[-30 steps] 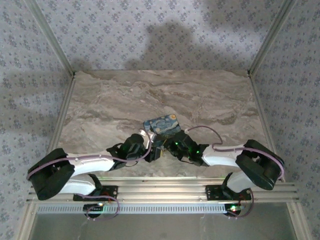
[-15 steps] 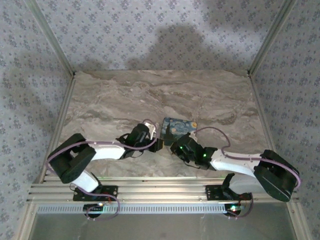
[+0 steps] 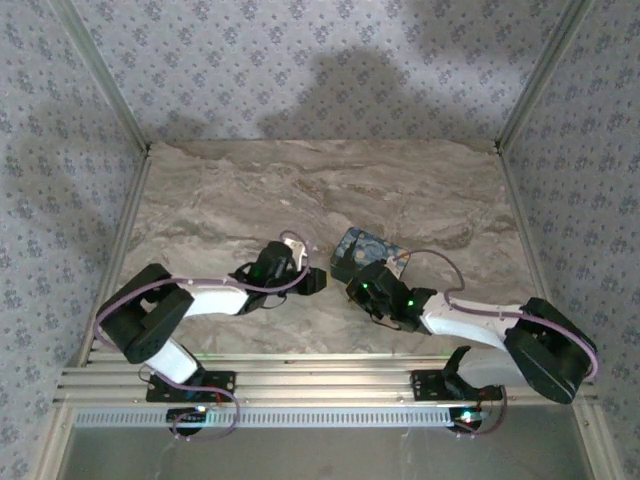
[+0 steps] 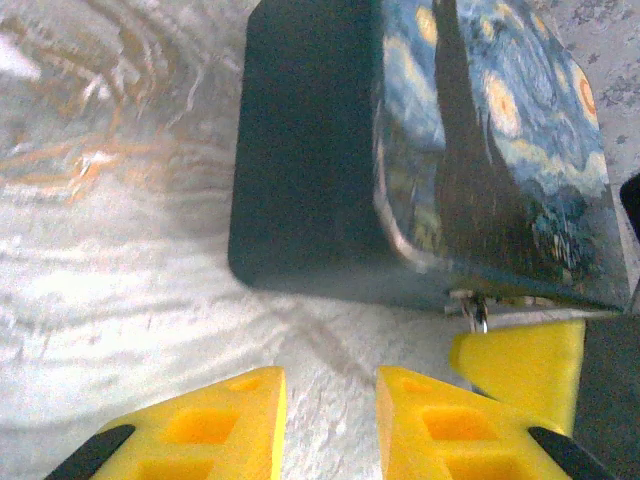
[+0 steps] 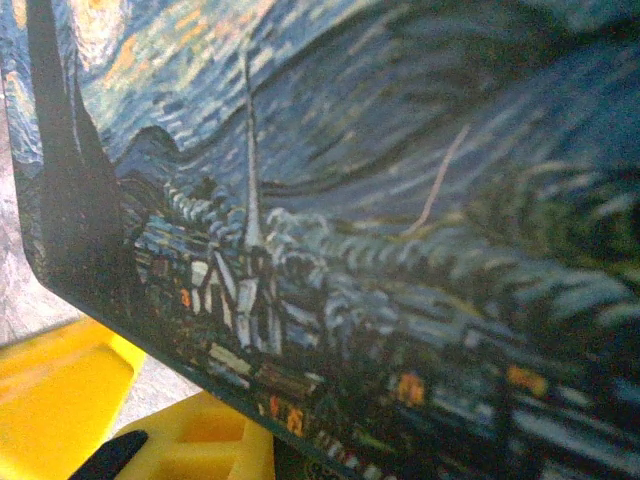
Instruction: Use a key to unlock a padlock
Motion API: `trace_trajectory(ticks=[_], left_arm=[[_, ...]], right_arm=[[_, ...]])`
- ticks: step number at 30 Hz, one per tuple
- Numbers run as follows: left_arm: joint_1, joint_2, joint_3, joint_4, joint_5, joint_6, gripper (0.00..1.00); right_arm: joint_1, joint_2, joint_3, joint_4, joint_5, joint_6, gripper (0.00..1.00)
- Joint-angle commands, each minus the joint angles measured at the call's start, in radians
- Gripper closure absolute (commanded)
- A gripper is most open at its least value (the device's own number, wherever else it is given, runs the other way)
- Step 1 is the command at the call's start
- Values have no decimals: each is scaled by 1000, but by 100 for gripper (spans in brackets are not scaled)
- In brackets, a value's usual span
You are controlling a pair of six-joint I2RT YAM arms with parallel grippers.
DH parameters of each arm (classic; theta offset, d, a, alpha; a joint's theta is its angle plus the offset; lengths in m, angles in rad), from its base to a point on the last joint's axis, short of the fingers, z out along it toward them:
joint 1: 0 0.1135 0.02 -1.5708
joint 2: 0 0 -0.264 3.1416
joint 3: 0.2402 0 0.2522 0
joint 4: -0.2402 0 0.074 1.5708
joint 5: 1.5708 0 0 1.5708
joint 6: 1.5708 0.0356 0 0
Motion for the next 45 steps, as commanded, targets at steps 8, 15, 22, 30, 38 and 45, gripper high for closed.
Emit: trace_trajectory(ticks=[8, 15, 22, 30, 38, 45], left_arm=[[-138, 28, -148, 474, -125, -247, 71], [-171, 130, -148, 660, -141, -304, 74], [-181, 136, -165, 618, -184, -322, 72], [-195, 134, -183, 592, -208, -324, 68], [-209, 167, -152, 625, -180, -327, 68], [-213, 186, -143, 643, -179, -324, 70]], right_arm=[[-5, 35, 0, 122, 27, 112, 100], [-5, 69, 30, 138, 15, 121, 100], [-6, 90, 43, 157, 10, 124, 100], [-6, 93, 47, 154, 15, 126, 100], [-6, 96, 50, 159, 10, 125, 100], [-3, 95, 54, 161, 8, 126, 100]])
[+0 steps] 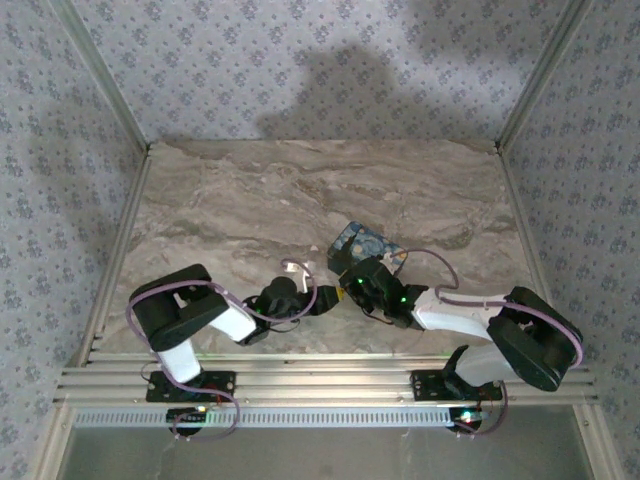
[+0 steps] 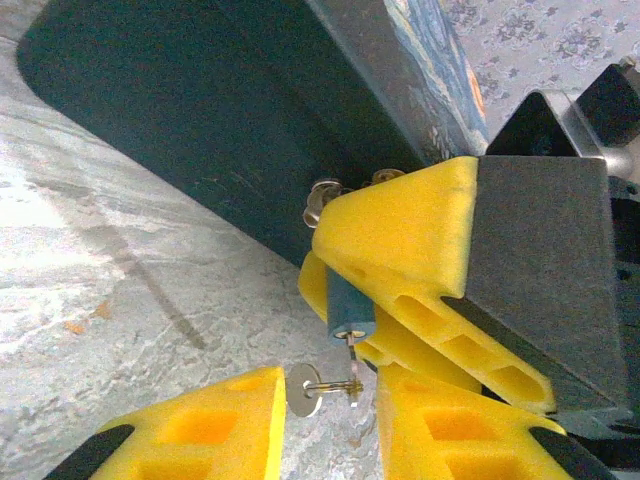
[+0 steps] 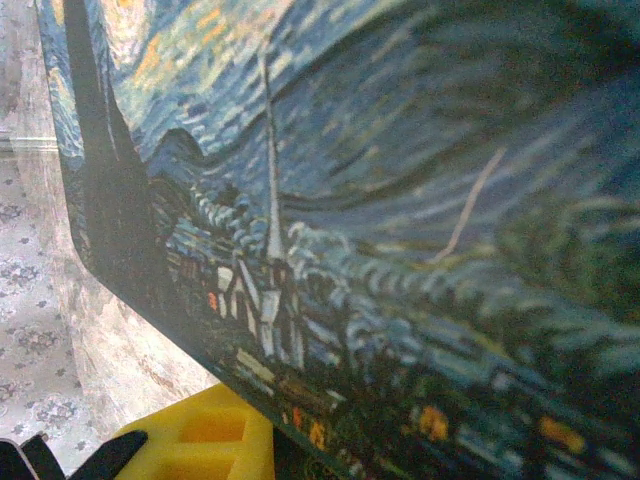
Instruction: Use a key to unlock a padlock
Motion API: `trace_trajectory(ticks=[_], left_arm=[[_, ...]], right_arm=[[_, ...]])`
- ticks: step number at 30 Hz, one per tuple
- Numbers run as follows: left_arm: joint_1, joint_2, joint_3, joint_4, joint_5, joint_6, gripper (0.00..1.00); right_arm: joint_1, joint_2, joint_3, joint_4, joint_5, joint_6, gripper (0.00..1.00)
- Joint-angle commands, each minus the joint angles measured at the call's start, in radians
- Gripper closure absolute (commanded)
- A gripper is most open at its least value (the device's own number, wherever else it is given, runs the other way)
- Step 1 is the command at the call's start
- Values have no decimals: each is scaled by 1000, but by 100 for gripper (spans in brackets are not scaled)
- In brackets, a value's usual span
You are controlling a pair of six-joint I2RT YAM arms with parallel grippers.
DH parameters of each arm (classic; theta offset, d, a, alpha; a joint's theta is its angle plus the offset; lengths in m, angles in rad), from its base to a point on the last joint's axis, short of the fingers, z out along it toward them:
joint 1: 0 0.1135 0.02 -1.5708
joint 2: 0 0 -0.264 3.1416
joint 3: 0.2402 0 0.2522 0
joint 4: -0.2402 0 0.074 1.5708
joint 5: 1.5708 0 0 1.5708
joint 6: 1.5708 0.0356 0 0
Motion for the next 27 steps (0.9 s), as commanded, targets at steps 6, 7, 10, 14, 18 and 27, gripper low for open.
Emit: trace_trajectory(ticks=[6, 7, 10, 14, 18, 27], left_arm=[[-7, 14, 32, 38, 7, 2, 73], [-7, 17, 37, 39, 9, 3, 73], [-7, 29, 46, 41, 10, 6, 74], [-6, 45, 51, 51, 11, 0, 76], [-7, 55, 45, 66, 6, -5, 78], [-8, 100, 16, 171, 14, 103, 100]], right_arm=[[5, 5, 29, 18, 11, 22, 100], [6, 5, 30, 18, 10, 23, 100], [5, 4, 25, 22, 10, 26, 100], [6, -3, 19, 27, 12, 32, 100], [2, -9, 15, 28, 13, 34, 100], [-12, -13, 6, 35, -20, 35, 100]])
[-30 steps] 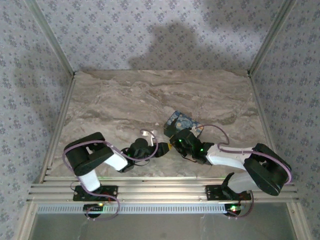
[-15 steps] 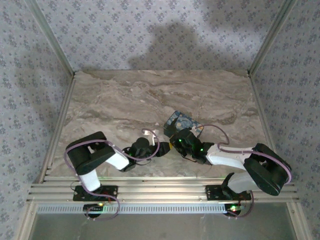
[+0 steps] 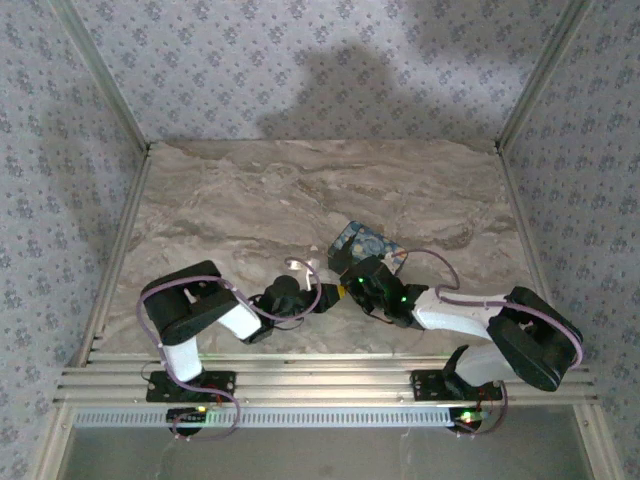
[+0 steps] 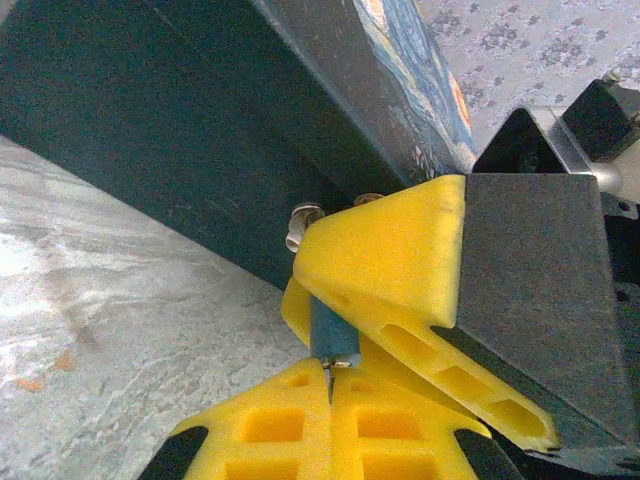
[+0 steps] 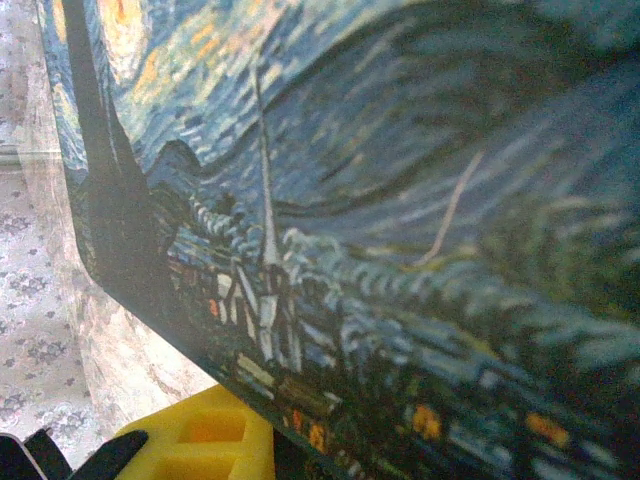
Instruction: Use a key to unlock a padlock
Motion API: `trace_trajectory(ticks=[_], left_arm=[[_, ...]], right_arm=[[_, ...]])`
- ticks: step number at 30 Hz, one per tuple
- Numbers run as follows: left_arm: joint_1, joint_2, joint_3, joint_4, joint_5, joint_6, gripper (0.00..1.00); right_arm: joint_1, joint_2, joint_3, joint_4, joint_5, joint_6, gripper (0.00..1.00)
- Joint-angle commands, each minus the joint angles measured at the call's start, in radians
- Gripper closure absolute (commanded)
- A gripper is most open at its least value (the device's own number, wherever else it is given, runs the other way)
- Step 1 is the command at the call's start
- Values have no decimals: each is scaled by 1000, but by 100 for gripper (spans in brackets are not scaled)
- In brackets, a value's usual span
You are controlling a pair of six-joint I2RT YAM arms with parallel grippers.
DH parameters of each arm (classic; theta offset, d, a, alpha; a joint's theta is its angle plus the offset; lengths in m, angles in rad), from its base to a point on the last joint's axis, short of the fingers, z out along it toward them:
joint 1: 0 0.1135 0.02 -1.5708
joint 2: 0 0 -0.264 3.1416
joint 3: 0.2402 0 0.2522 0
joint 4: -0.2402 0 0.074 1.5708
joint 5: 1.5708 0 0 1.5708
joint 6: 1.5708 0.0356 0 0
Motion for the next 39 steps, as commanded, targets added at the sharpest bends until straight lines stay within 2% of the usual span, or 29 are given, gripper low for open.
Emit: trace_trajectory(ticks=[1, 8, 14, 18, 24, 27, 29, 36, 39], left_arm=[[-8, 37, -16, 98, 21, 104, 100], [-14, 35, -10, 17, -7, 313, 100], [-56, -26, 35, -229, -108, 577, 100], [-88, -44, 62, -325, -191, 692, 100], [-110, -59, 64, -342, -272, 730, 100], [-140, -76, 66, -369, -348, 770, 100], [-143, -80, 72, -384, -356, 777, 100], [-140, -82, 71, -387, -346, 703, 100], [-134, -87, 69, -387, -335, 667, 100]], right_arm=[[-9, -14, 9, 22, -35, 7, 100], [-29, -37, 30, -83, -89, -38, 100], [-32, -41, 50, -129, -124, -55, 100], [-33, -32, 74, -164, -142, -72, 100], [-32, -21, 78, -165, -152, -74, 100], [-33, -20, 80, -167, -156, -74, 100], [-33, -20, 80, -167, -157, -74, 100], [-33, -57, 86, -206, -143, -86, 63], [-34, -111, 88, -258, -117, -99, 51]])
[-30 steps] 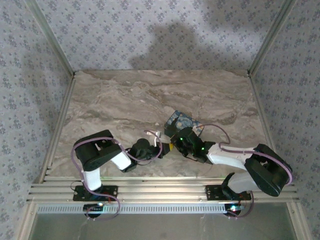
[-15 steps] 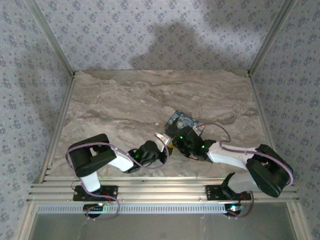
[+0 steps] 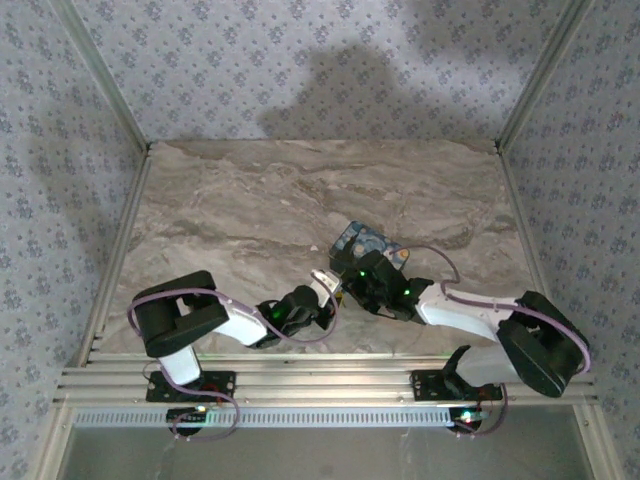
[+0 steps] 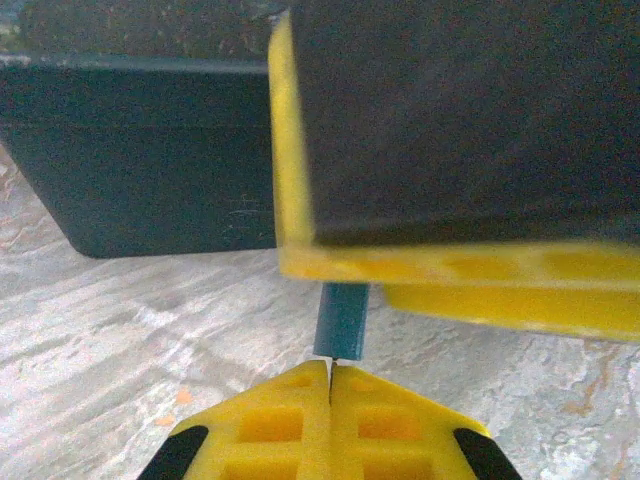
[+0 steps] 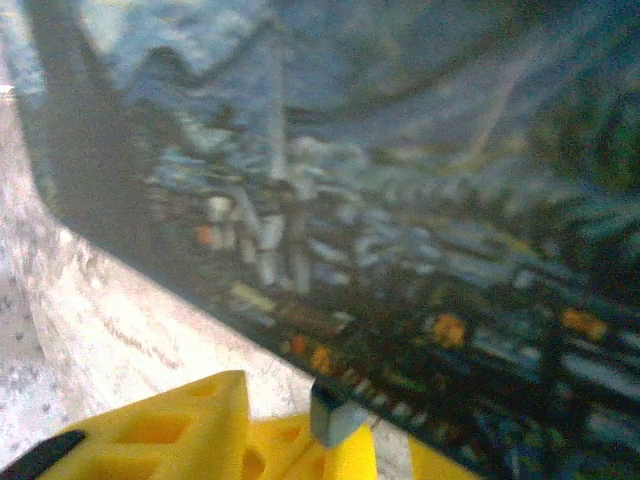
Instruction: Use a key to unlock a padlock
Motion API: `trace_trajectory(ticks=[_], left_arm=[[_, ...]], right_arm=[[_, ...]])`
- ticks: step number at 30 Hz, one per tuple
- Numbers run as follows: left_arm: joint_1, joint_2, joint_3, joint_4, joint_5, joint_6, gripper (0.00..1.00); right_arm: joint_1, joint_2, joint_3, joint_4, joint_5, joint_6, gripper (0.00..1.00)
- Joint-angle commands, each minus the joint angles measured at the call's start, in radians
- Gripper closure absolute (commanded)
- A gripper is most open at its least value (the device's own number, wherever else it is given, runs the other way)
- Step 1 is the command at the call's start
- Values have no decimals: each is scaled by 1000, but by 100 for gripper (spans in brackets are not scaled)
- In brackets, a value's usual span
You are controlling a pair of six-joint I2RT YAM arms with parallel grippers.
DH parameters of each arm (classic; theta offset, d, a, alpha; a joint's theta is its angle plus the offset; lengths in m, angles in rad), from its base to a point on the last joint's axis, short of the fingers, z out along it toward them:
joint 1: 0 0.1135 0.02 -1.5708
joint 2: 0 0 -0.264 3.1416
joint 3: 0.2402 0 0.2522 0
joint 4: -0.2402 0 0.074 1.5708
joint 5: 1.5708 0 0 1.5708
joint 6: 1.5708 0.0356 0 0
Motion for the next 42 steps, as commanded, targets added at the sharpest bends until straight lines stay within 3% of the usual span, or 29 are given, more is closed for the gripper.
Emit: trace_trajectory(ticks=[1, 6, 15, 27, 42], left_arm=[[8, -8, 1, -41, -8, -45, 100], [13, -32, 3, -65, -4, -48, 100], [13, -90, 27, -151, -30, -13, 100], [-5, -150, 43, -209, -76, 72, 100], [-53, -187, 67, -260, -182, 163, 100]], right_arm=[[2, -76, 31, -80, 18, -19, 48], [3, -189, 11, -172, 85, -28, 42], [17, -295, -17, -239, 136, -15, 44], [71, -126, 80, -190, 98, -73, 62], [64, 15, 122, -119, 35, -74, 57]])
